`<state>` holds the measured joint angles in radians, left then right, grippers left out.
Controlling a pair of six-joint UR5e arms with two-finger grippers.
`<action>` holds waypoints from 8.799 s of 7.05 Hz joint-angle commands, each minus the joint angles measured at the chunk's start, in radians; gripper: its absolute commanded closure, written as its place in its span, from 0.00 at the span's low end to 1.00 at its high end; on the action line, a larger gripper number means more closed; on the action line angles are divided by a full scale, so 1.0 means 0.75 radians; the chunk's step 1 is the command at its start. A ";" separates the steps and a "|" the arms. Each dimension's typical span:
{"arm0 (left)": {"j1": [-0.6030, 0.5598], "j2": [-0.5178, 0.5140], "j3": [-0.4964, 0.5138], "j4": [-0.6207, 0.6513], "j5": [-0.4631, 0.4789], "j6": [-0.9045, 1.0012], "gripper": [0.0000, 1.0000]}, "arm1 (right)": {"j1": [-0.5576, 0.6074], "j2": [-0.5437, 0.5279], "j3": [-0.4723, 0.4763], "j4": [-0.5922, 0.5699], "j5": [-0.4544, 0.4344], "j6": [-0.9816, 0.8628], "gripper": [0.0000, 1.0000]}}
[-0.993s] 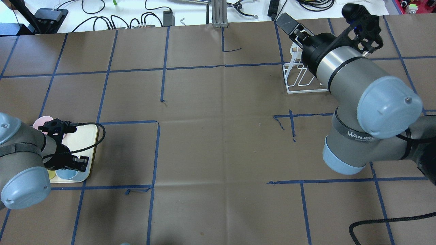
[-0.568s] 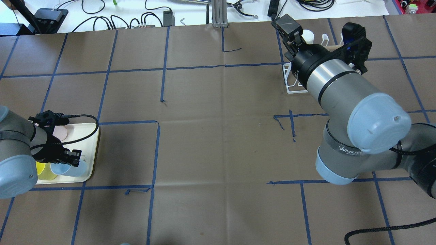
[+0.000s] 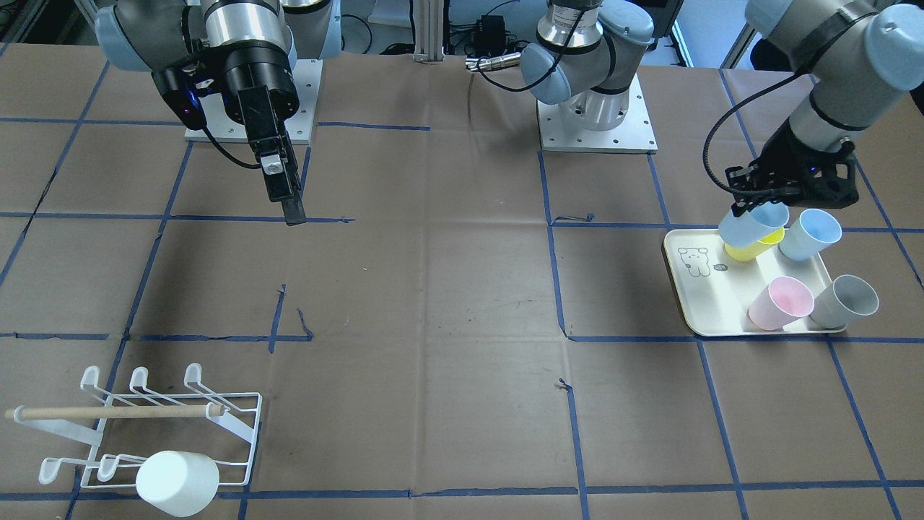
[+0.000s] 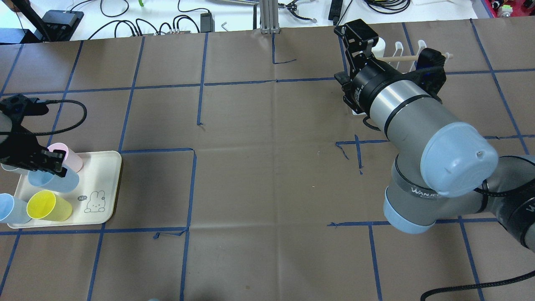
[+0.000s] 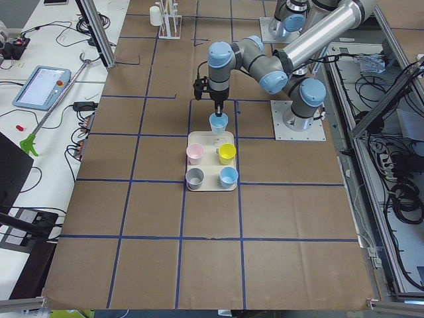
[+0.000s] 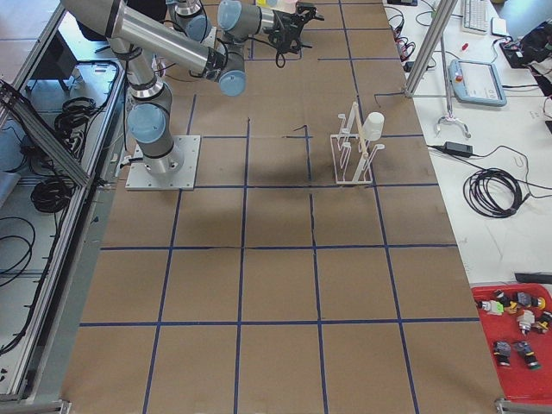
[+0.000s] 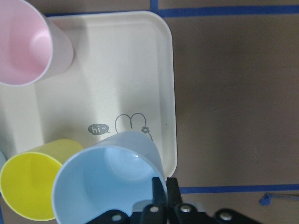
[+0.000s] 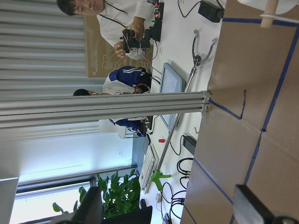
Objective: Transfer IKEA cup to right arm and place on rack
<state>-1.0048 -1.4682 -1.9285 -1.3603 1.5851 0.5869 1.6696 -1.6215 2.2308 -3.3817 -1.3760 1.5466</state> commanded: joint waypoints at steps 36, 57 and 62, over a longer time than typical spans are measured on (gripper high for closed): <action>-0.601 -0.495 -0.329 2.258 -1.606 -0.341 0.99 | 0.243 0.288 -0.281 0.242 0.096 0.108 0.01; -0.591 -0.505 -0.315 2.298 -1.592 -0.355 0.65 | 0.267 0.397 -0.379 0.232 0.153 0.118 0.67; -0.583 -0.511 -0.313 2.313 -1.602 -0.359 0.18 | 0.267 0.397 -0.379 0.236 0.135 0.110 0.69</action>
<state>-1.4431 -1.8509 -2.1639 0.3753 0.3885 0.3192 1.8699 -1.3239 1.9460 -3.2045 -1.2651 1.6313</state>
